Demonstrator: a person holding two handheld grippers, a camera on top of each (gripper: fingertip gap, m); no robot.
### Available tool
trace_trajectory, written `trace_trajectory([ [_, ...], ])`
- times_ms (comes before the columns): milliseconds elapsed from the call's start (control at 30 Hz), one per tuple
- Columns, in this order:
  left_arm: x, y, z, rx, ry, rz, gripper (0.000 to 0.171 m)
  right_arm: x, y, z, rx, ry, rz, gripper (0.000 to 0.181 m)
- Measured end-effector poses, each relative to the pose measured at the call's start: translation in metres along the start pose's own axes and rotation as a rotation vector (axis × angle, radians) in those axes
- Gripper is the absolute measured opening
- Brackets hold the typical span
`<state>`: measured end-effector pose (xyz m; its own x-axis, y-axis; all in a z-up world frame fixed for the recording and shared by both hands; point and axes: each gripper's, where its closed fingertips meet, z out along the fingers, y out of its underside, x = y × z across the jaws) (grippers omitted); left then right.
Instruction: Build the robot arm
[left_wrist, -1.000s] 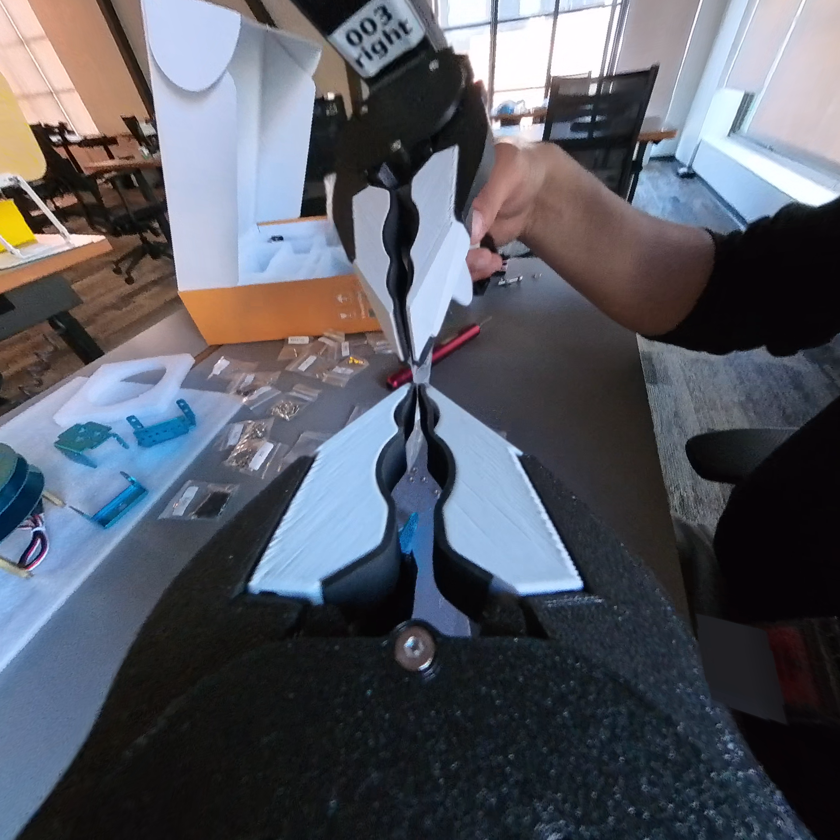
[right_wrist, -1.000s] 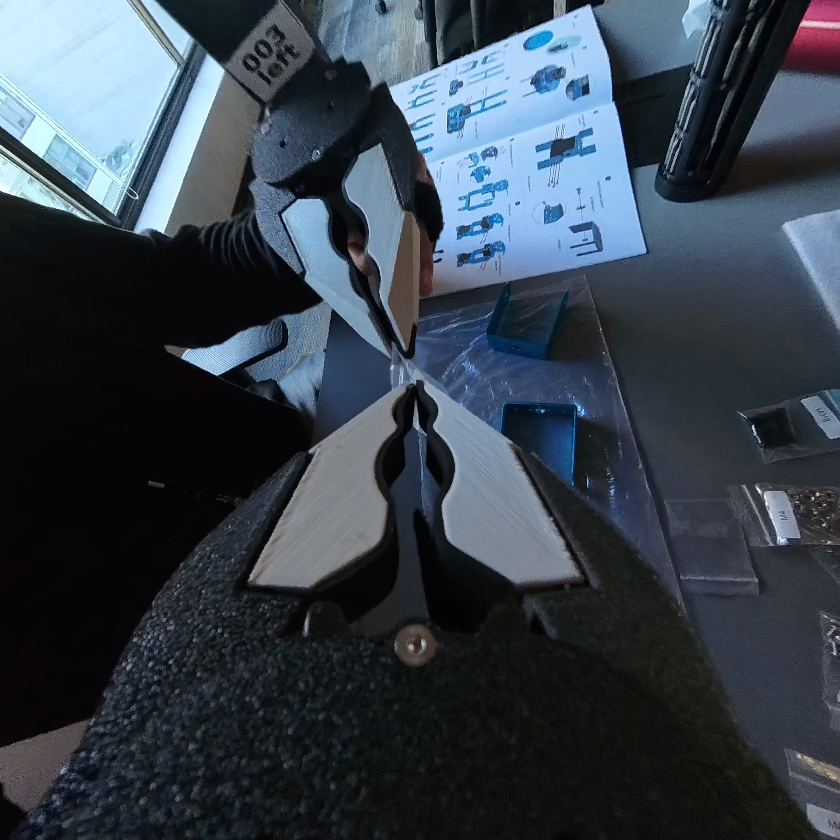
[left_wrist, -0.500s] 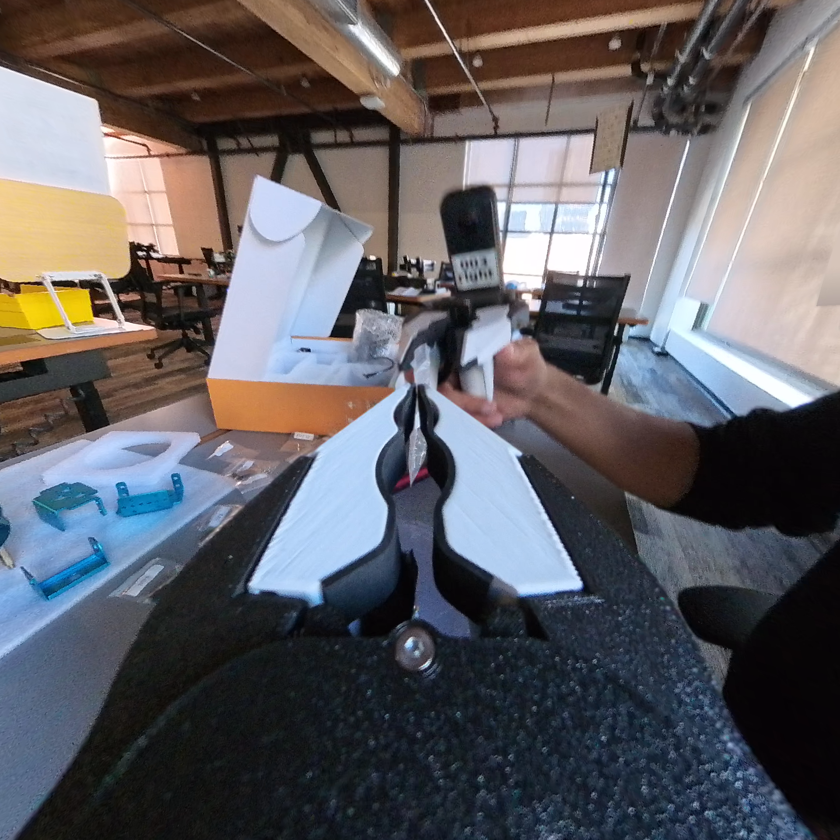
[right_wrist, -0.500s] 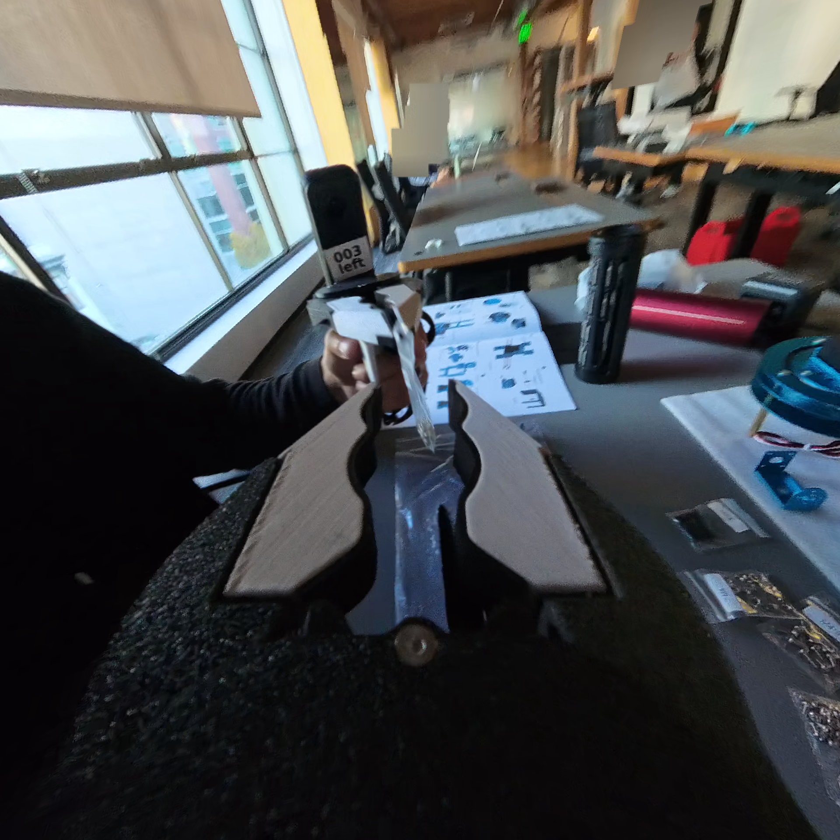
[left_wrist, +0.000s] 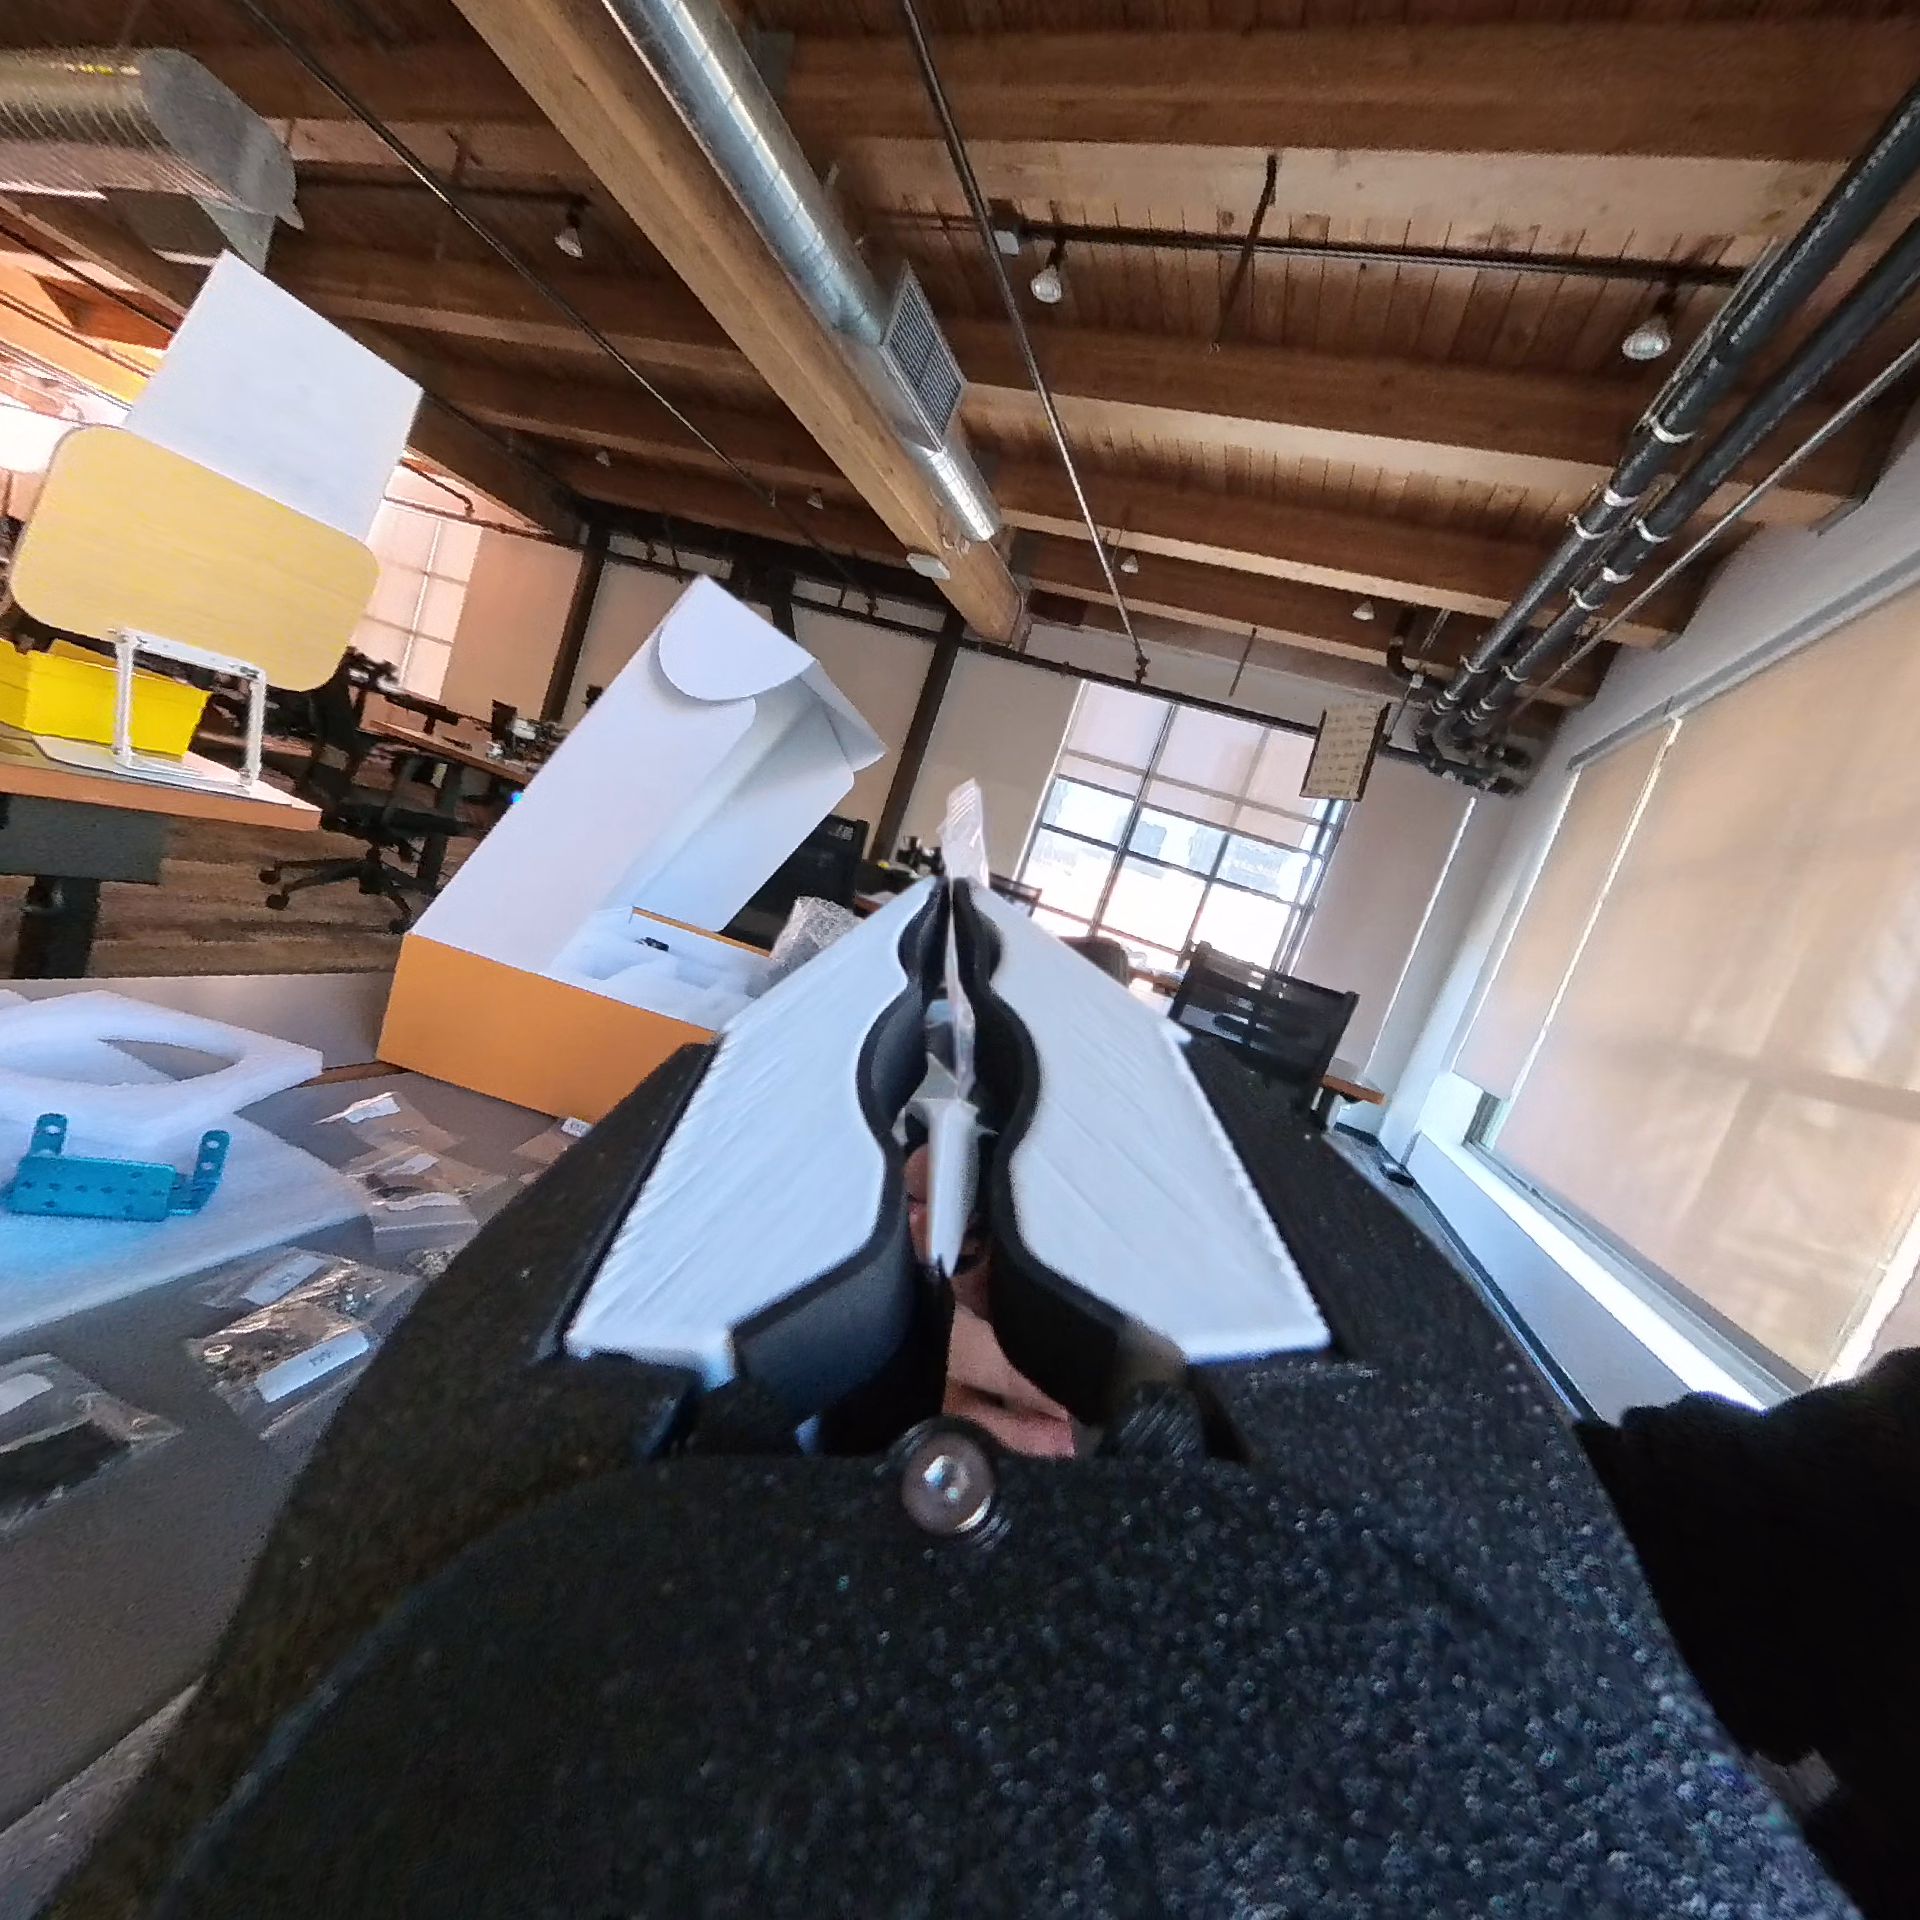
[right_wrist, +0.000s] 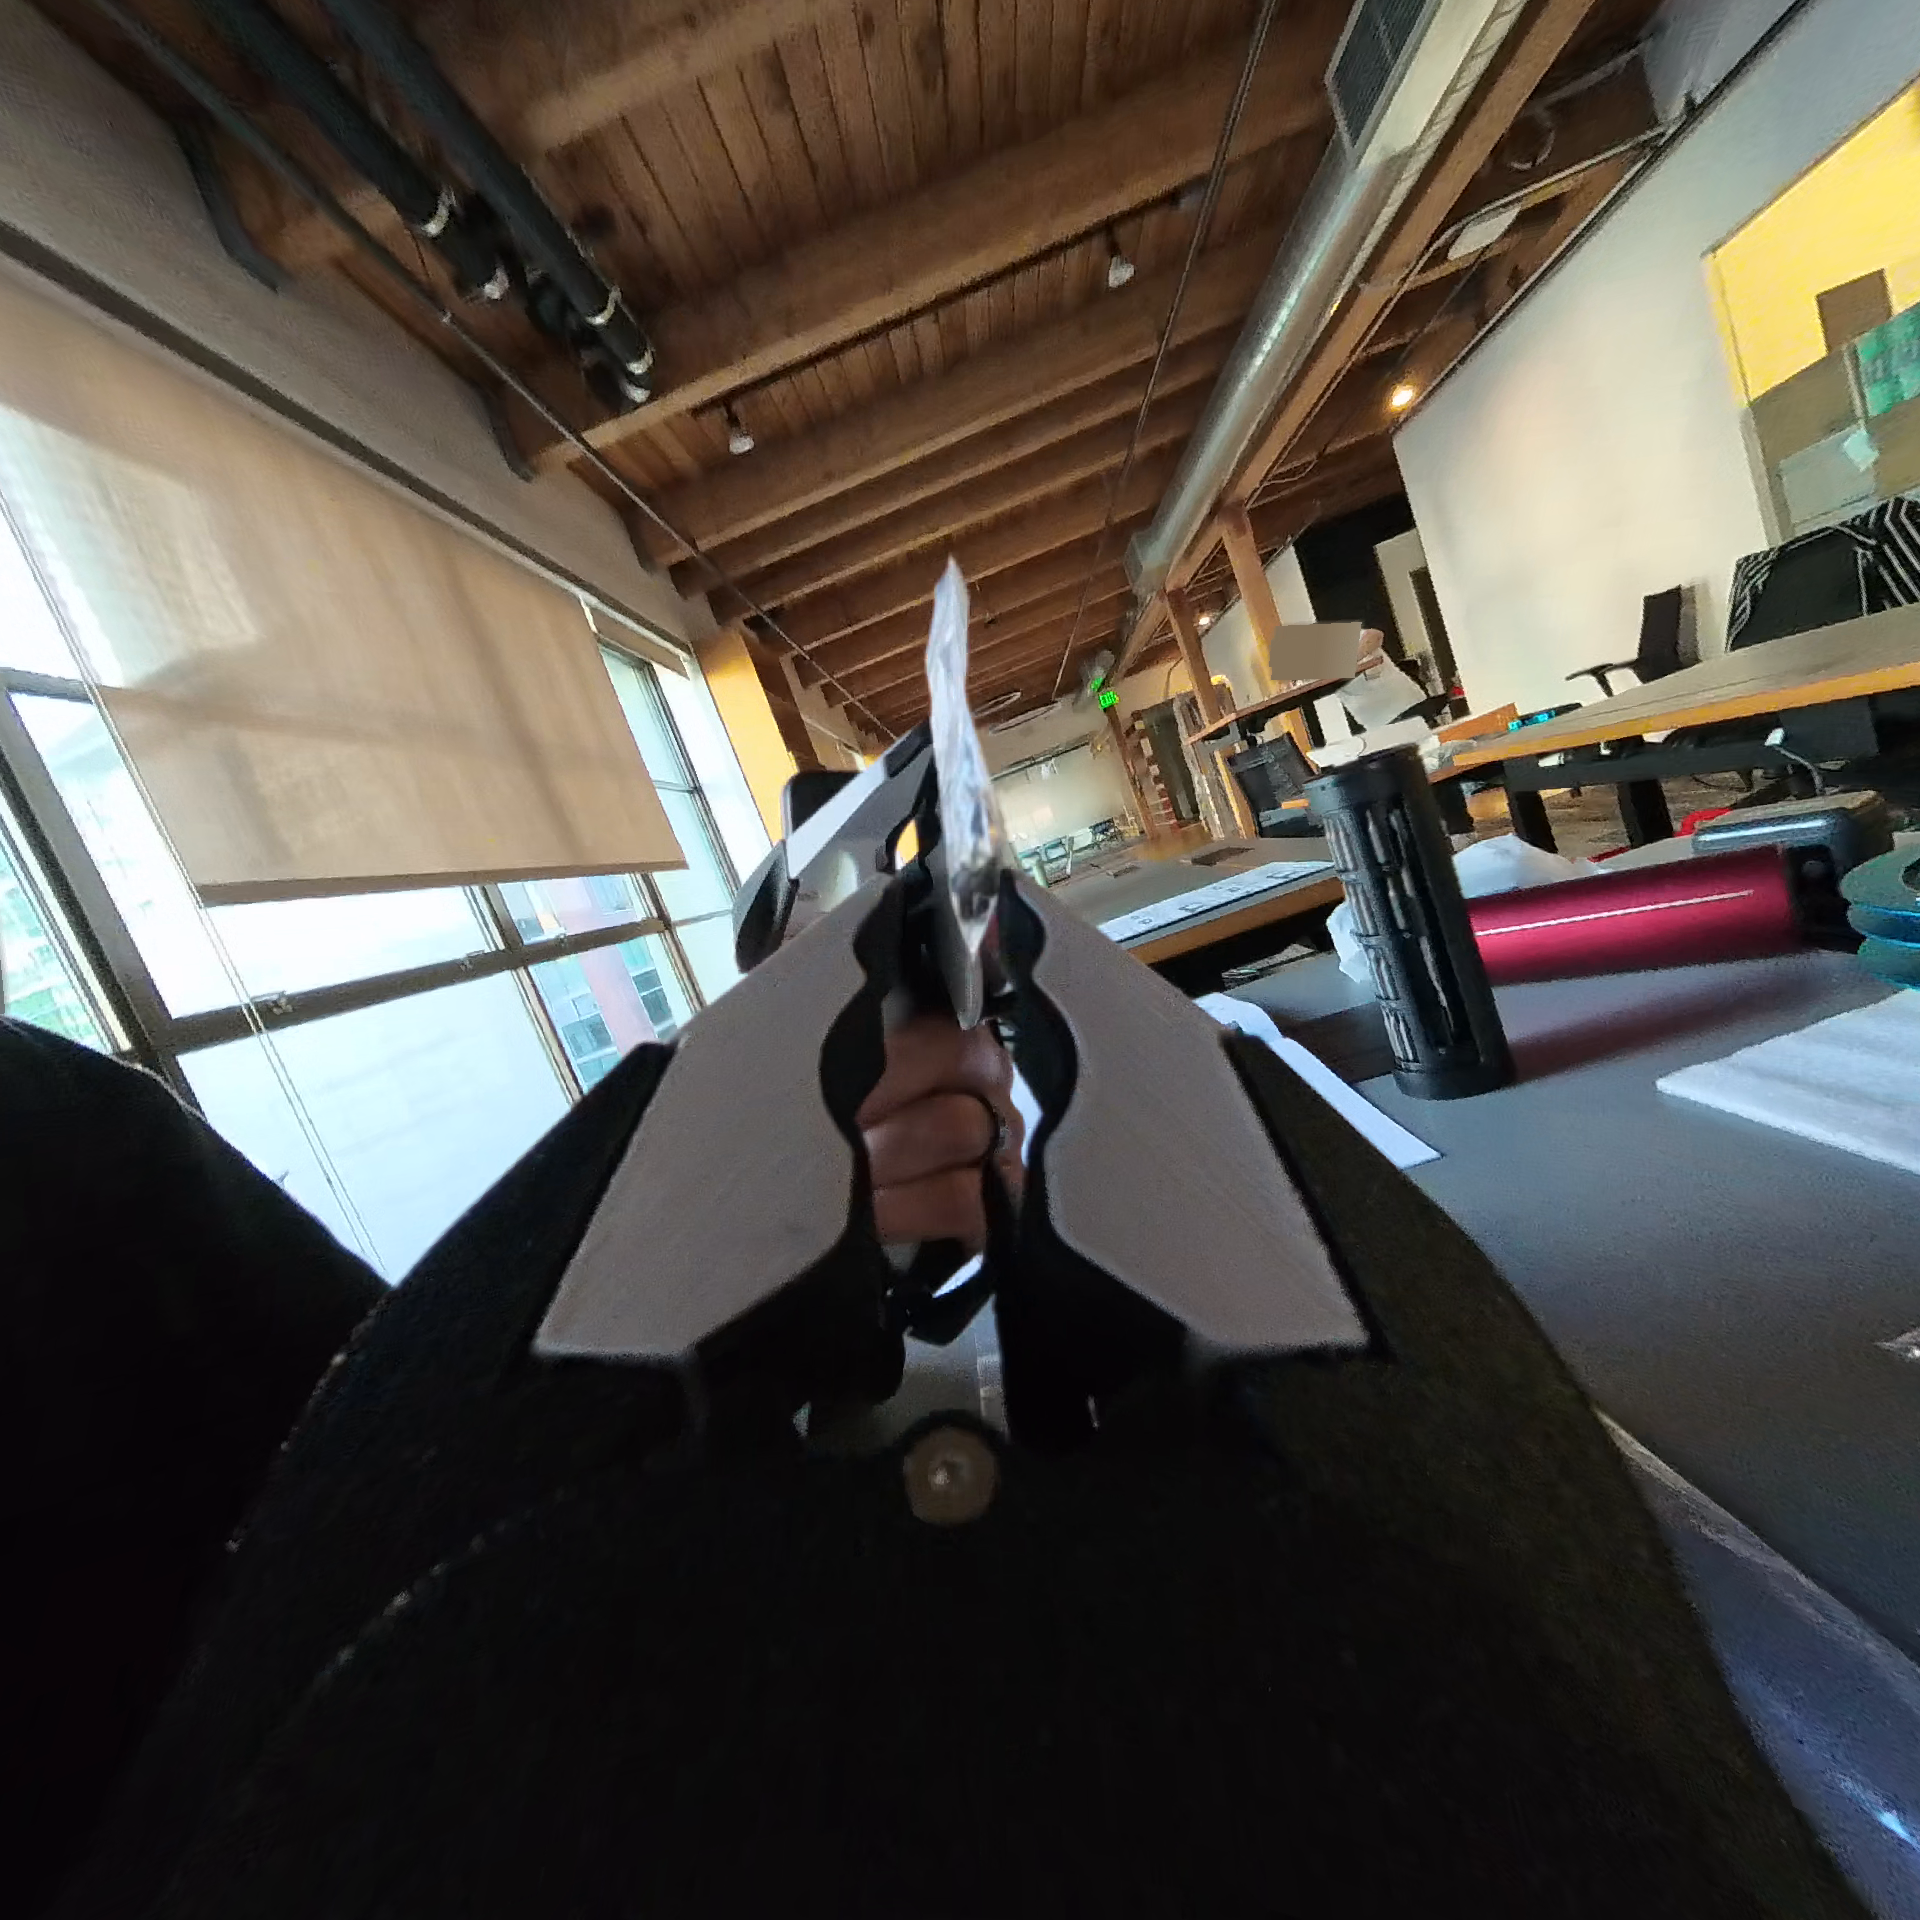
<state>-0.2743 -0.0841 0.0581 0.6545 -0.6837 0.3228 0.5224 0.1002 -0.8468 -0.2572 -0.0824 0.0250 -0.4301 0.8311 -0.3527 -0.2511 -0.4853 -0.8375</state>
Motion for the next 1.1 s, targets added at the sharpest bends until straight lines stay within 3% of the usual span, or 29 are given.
trace_trajectory([
  [67, 0.002, 0.004, 0.001, 0.003, 0.006, -0.02, 0.0, 0.0, -0.001, -0.003, 0.004, -0.005, 0.008, 0.006],
  [300, 0.006, 0.022, 0.003, -0.022, 0.008, -0.02, 0.0, 0.002, -0.011, -0.016, 0.015, 0.011, 0.003, 0.007],
  [433, 0.008, 0.037, 0.002, -0.098, 0.008, 0.017, 0.0, 0.004, -0.012, -0.024, -0.07, 0.006, 0.022, 0.006],
  [467, 0.006, 0.041, 0.0, -0.122, -0.016, 0.047, 0.003, 0.005, -0.012, -0.027, -0.1, 0.01, 0.013, 0.006],
  [533, 0.001, 0.045, -0.006, -0.173, -0.052, 0.114, 0.03, 0.008, -0.012, -0.034, -0.149, 0.024, -0.012, 0.006],
  [567, -0.002, 0.047, -0.009, -0.211, -0.07, 0.143, 0.032, 0.011, -0.011, -0.039, -0.178, 0.038, -0.028, 0.006],
  [667, -0.007, 0.055, -0.02, -0.33, -0.08, 0.21, 0.031, 0.021, -0.001, -0.054, -0.304, 0.073, -0.044, 0.007],
  [867, -0.052, 0.081, -0.034, -0.616, -0.248, 0.415, 0.031, 0.06, 0.032, -0.11, -0.655, 0.258, -0.138, 0.007],
  [1000, -0.067, 0.097, -0.03, -0.701, -0.217, 0.403, 0.031, 0.079, 0.057, -0.139, -0.893, 0.272, -0.141, 0.007],
  [1100, -0.066, 0.132, -0.029, -0.871, -0.121, 0.407, 0.03, 0.083, 0.07, -0.147, -0.996, 0.219, -0.143, 0.007],
])
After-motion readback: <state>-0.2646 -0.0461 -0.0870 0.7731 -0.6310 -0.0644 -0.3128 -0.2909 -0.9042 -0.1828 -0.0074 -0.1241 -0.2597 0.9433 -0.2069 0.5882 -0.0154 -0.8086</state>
